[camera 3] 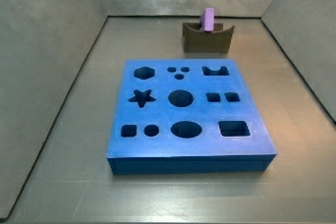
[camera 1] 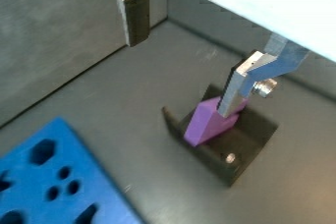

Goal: Pick up the double-square object. Move up. Place the double-square object on the fixture. Regrasp the double-square object. Move to above the board. Insert the double-square object.
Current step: Regrasp the double-square object.

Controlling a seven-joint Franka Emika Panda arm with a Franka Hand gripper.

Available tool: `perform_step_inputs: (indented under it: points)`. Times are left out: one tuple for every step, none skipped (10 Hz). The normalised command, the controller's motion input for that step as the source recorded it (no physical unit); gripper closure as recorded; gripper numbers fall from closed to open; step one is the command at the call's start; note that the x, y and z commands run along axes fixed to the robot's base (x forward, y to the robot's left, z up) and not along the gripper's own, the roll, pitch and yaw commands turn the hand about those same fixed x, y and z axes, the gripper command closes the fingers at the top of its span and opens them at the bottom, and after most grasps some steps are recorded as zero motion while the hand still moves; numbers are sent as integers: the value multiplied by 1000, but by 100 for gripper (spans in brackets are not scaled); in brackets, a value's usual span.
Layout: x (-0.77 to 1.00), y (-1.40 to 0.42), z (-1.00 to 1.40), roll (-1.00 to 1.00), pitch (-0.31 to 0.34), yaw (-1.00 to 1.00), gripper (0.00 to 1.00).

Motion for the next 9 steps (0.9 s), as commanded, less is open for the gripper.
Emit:
perform_step_inputs:
  points:
    - [-41, -23, 5, 1000, -21, -5, 0]
    - [-34, -24, 2, 1000, -29, -4, 0]
    - [-34, -21, 1, 1000, -31, -2, 0]
    - [-32, -18, 5, 1000, -31, -1, 0]
    - [-23, -18, 17, 1000, -27, -1, 0]
    - [-17, -23, 14, 1000, -21, 0, 0]
    - [4, -25, 2, 1000, -14, 1, 0]
    - [21, -23, -6, 1000, -5, 3, 0]
    - [28, -26, -9, 1000, 5, 4, 0]
